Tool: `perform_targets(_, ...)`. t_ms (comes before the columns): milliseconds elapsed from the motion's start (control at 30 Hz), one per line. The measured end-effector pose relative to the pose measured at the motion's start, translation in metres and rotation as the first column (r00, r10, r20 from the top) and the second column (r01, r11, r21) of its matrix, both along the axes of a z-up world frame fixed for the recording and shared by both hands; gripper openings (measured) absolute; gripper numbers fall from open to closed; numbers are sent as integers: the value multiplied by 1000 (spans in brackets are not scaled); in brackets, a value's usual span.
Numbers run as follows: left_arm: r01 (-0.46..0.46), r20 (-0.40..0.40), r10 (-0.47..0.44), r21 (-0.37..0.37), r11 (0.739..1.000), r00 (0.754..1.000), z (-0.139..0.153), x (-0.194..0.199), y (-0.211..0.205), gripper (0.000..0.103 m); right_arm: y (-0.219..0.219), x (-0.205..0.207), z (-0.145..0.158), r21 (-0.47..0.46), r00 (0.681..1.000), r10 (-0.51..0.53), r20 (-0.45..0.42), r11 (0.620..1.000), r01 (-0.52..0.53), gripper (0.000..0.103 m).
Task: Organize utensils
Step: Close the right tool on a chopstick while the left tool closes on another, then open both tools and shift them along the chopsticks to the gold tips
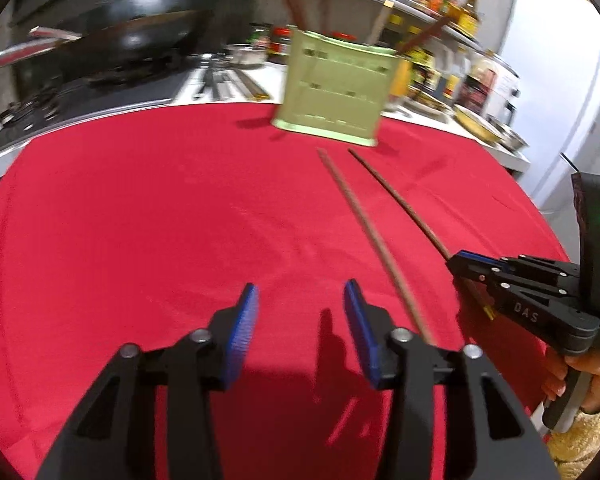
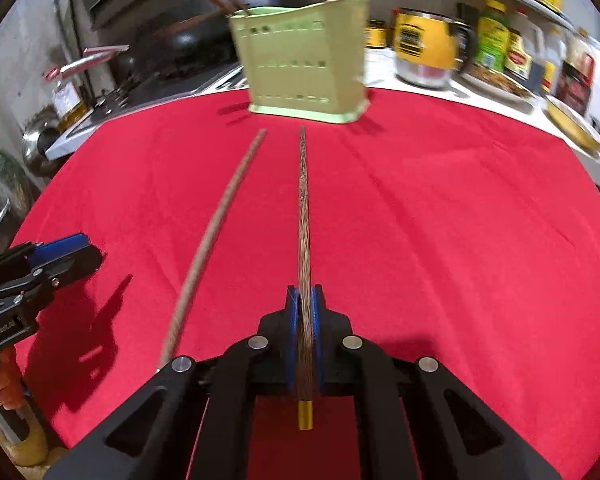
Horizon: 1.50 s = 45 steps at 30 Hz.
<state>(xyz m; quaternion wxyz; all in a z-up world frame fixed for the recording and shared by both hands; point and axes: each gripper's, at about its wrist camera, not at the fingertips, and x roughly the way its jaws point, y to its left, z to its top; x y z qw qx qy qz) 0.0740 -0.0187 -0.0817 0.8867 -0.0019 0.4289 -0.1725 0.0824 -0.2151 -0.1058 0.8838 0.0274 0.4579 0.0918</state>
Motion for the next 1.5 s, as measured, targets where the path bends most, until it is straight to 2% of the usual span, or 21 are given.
perform_targets(100,55,-17,-56,-14,998,998,-2,0,-20,35,-13,-11,-1,7,1000,-27,7,1000,27,7)
perform_targets(300,117,-73,-117,-4,993,990,-14,10,-60,35,-31,-29,-3,34,998,-50,23,998,50,7)
perform_targets(400,118,-91,-113,43,992,989,-21,19,-77,35,-33,-33,-3,42,998,-52,29,998,51,7)
perform_targets(500,118,-72,-110,105,987,991,-21,24,-85,35,-32,-35,-3,47,998,-54,33,998,52,7)
perform_targets(533,113,-66,-106,129,985,992,-21,24,-87,32,-32,-35,-3,47,998,-53,34,998,52,7)
perform_targets(567,105,-52,-98,169,980,994,-22,23,-88,19,-31,-36,-3,46,998,-51,36,998,50,7)
perform_targets(633,89,-20,-87,248,965,996,-22,20,-87,9,-27,-35,-3,39,998,-42,40,998,40,7)
perform_targets(800,36,-7,-35,289,957,999,-21,22,-60,7,-14,-30,-3,32,999,-15,47,999,14,7)
perform_targets(900,-2,-10,6,288,958,1000,-21,21,-38,7,-5,-28,-2,28,999,1,49,1000,-3,7)
perform_targets(1000,-2,-16,6,260,965,1000,-20,18,-26,7,2,-24,-2,18,999,9,48,1000,-10,7)
perform_targets(1133,11,-23,-6,185,983,1000,-19,14,-13,7,4,-19,-2,5,999,-2,48,1000,2,9)
perform_targets(1167,15,-26,-10,165,986,1000,-19,12,-10,11,3,-19,-2,0,999,-5,47,1000,5,9)
perform_targets(1200,17,-26,-14,146,989,1000,-19,10,-8,14,3,-20,-2,0,999,-2,46,1000,2,13)
perform_targets(1233,23,-23,-20,133,991,1000,-19,5,-4,22,2,-21,-1,0,999,-2,46,1000,2,17)
perform_targets(1267,29,-18,-27,131,991,999,-19,0,-3,29,1,-24,-1,-2,999,-1,46,1000,1,28)
perform_targets(1300,34,-13,-32,133,991,999,-20,-4,-2,30,0,-25,0,-4,999,1,48,1000,-1,38)
perform_targets(1500,47,-11,-46,133,990,999,-20,-31,2,30,-3,-40,-1,-16,999,12,50,1000,-11,39)
